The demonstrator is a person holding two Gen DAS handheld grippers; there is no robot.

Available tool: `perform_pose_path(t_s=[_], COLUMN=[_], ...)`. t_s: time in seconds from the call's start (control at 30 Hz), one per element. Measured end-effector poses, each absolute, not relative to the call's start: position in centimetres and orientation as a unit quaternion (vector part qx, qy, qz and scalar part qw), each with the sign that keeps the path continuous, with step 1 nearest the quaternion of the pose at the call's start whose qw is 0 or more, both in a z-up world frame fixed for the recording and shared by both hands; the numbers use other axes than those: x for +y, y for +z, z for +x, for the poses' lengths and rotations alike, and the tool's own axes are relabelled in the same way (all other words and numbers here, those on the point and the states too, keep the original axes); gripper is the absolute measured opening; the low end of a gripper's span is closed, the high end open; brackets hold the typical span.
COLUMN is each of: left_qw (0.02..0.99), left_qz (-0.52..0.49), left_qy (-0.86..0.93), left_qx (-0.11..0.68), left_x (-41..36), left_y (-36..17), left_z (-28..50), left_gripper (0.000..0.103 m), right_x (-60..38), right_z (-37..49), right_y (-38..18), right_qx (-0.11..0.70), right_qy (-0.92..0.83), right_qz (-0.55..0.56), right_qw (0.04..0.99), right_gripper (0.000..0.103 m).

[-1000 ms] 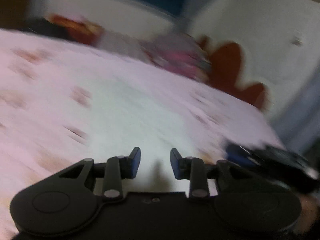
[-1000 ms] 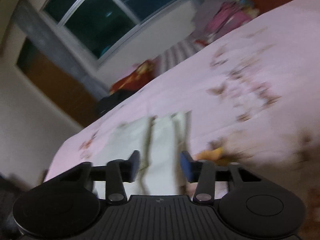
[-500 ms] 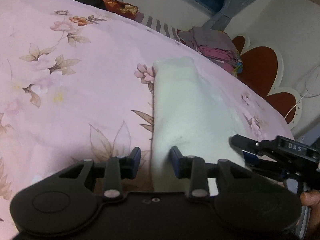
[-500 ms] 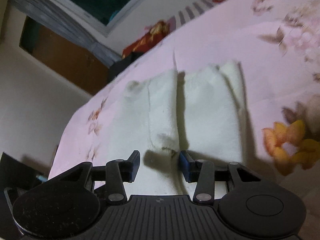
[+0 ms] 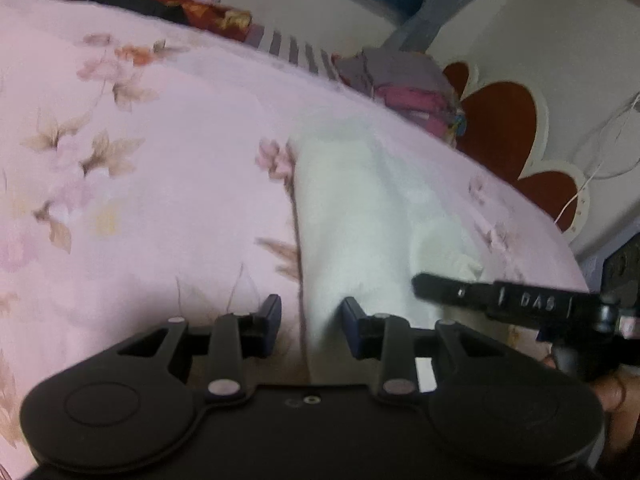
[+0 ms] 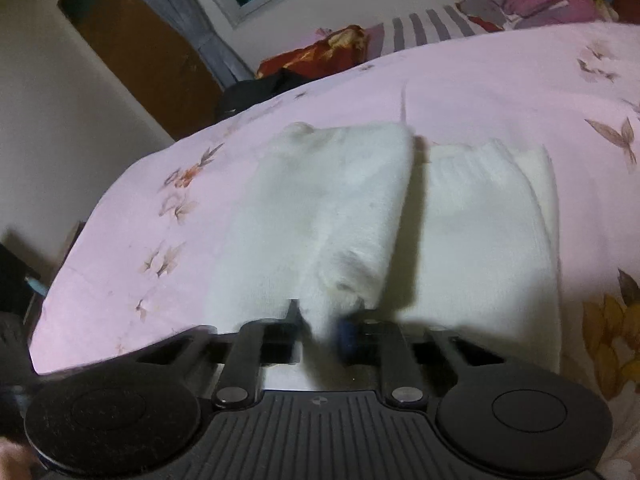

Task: Fold small clothes

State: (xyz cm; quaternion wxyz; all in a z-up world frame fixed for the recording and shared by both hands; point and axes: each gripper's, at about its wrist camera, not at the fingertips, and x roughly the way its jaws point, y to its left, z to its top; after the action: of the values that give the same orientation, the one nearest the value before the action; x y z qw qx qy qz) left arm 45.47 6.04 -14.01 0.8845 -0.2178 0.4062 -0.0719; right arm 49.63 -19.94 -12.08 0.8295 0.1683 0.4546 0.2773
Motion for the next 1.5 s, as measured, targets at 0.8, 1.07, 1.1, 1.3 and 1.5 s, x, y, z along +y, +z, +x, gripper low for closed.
perform_pose_path(t_s=[0.8, 1.07, 1.1, 1.3, 1.5], left_qw=[0.885, 0.905, 0.906, 0.892, 0.868], left_qz=[-0.08, -0.114, -0.116, -0.114, -0.173], left_qy=[-0.166, -0.173, -0.174, -0.199, -0.23], left_qx=[0.428, 0.371, 0.369, 0.389, 0.406], left_x=[-2.9, 0.5, 0.6, -0.3, 0.5], left_y=[-11.8, -10.0, -10.1, -11.8, -13.9], left_z=[46.9, 50.4, 51.4, 55.6, 56.7], left_gripper=[0.03, 0.031, 0.031, 0.03, 0.03], right_x=[-27.8, -30.1, -29.3, -24.0, -27.3], right_z=[45.7, 46.1, 46.7, 52.7, 53.1], right_y=[-11.4, -6.0, -5.3, -9.1, -13.0], right_qx=[0.444, 0.385, 0.376, 0.432, 0.47], right_qy=[0.225, 0.186, 0.192, 0.191, 0.11], right_qz=[0.213, 0.184, 0.164, 0.035, 0.025], right_qw=[0.841, 0.885, 0.892, 0.881, 0.875], right_gripper=[0.014, 0.048, 0.042, 0.0, 0.0])
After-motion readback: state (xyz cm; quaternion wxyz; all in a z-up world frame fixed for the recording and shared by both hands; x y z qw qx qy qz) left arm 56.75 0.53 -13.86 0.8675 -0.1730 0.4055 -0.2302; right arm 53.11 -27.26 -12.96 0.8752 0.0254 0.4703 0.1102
